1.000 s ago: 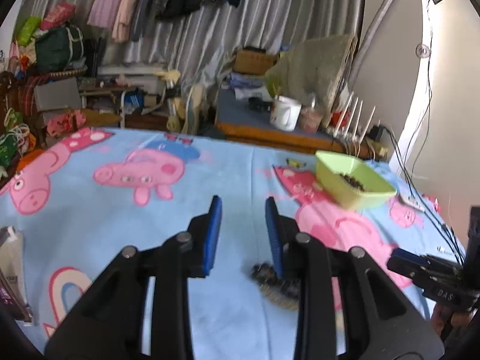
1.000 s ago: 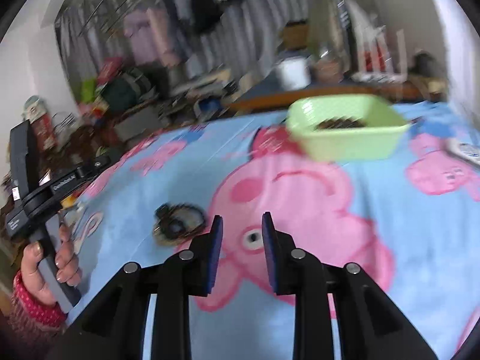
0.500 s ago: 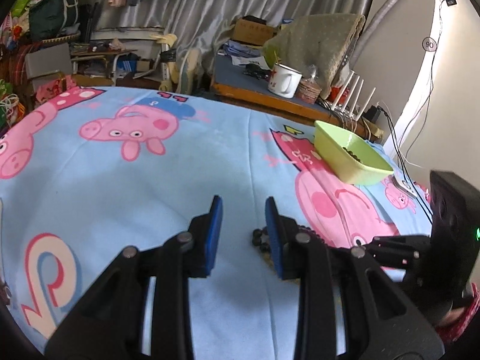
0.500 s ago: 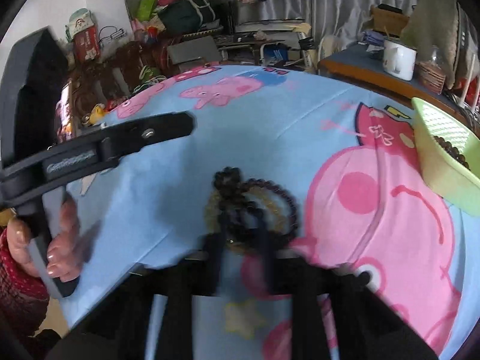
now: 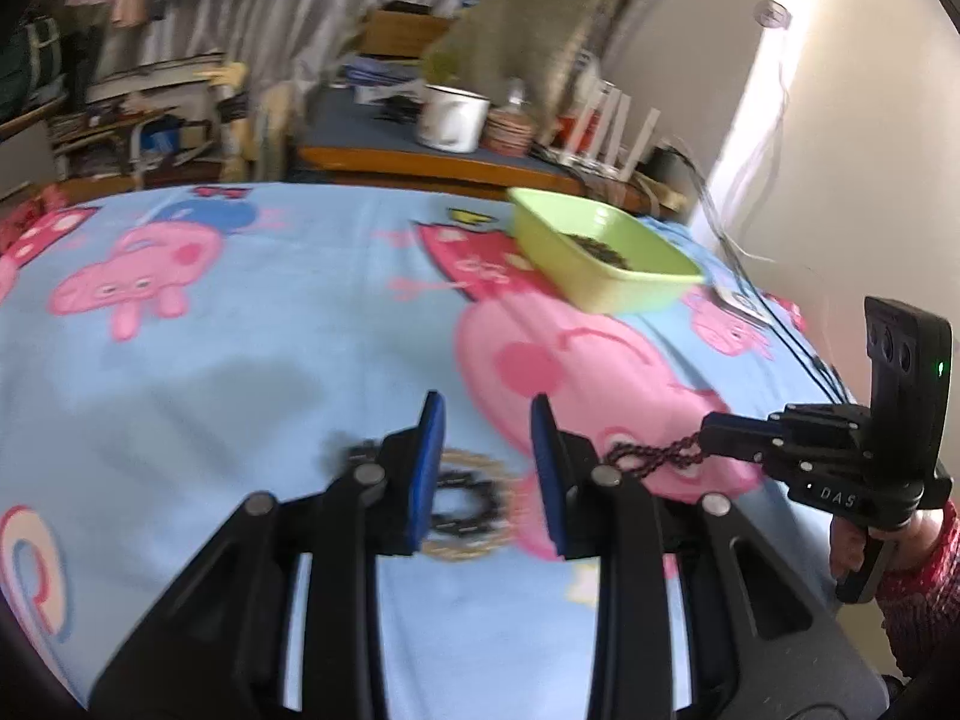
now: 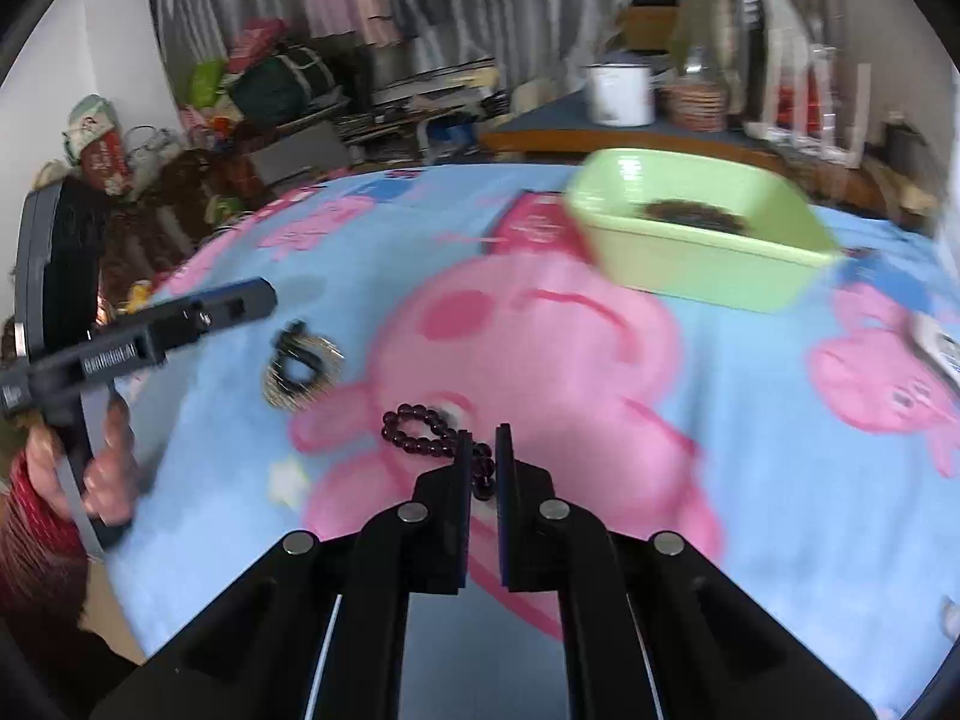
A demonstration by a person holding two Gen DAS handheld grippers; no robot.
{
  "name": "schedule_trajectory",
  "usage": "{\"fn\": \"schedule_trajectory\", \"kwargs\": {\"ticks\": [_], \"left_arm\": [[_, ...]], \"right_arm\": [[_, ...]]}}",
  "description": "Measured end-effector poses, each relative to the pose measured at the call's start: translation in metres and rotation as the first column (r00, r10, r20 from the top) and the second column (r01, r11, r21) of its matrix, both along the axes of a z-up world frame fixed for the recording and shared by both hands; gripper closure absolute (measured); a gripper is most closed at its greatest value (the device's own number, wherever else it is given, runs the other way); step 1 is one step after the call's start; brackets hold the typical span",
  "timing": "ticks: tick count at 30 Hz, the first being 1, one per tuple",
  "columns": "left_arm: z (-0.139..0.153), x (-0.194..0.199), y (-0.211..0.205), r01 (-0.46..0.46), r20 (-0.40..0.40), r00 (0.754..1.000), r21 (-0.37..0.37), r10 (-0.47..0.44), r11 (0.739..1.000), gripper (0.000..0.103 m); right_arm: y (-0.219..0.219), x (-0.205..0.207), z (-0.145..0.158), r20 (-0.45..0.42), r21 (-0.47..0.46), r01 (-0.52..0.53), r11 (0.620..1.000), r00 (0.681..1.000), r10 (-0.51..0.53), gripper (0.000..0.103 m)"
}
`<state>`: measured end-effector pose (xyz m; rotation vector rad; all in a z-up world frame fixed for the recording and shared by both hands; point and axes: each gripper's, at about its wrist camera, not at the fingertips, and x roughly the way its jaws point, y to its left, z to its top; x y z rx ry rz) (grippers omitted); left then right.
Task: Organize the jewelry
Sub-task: 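Grasp the dark bead strand with the right gripper and lift it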
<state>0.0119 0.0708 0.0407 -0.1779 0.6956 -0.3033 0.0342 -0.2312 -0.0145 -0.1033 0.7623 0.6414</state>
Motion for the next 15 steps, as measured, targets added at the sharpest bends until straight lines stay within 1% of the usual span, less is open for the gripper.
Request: {"fn": "schedule_trajectory", "kwargs": {"ticks": [2, 5, 8, 10, 11, 12, 15], "left_arm": [[0.0, 0.004, -0.015, 0.042, -0.012, 0.999, -0.01, -0.042, 0.999, 0.075], [-0.001, 0.008, -0.046, 0.122, -0.032, 0.992, -0.02, -0.122, 0.992, 0.075], [-0.005, 0.011, -0.079, 0.205, -0.058, 0.977, -0.018, -0.206, 0.979, 0.075], [-0.01, 0.015, -0.1, 0.25, -0.082, 0.965, -0.008, -0.25, 0.968, 0.075], [-0.013, 0.018, -0.109, 0.265, -0.097, 0.96, 0.001, -0.264, 0.964, 0.075], [-0.015, 0.019, -0.115, 0.274, -0.109, 0.956, 0.007, -0.271, 0.962, 0.075], [-0.02, 0.029, -0.13, 0.297, -0.14, 0.945, -0.01, -0.296, 0.955, 0.075]], "right_arm": [[-0.018, -0.012, -0.005, 0.015, -0.027, 0.005, 1.0, 1.0, -0.005, 0.103], [-0.04, -0.025, -0.015, 0.009, -0.048, 0.003, 0.999, 1.0, -0.003, 0.103], [-0.051, -0.038, -0.024, 0.011, -0.072, 0.001, 0.997, 1.0, 0.0, 0.103], [-0.05, -0.044, -0.024, 0.028, -0.08, -0.025, 0.996, 0.999, 0.028, 0.102], [-0.047, -0.046, -0.023, 0.041, -0.095, -0.036, 0.995, 0.998, 0.04, 0.098], [-0.044, -0.047, -0.02, 0.057, -0.107, -0.038, 0.994, 0.997, 0.044, 0.098], [-0.039, -0.039, -0.015, 0.08, -0.087, -0.037, 0.996, 0.996, 0.044, 0.098]]}}
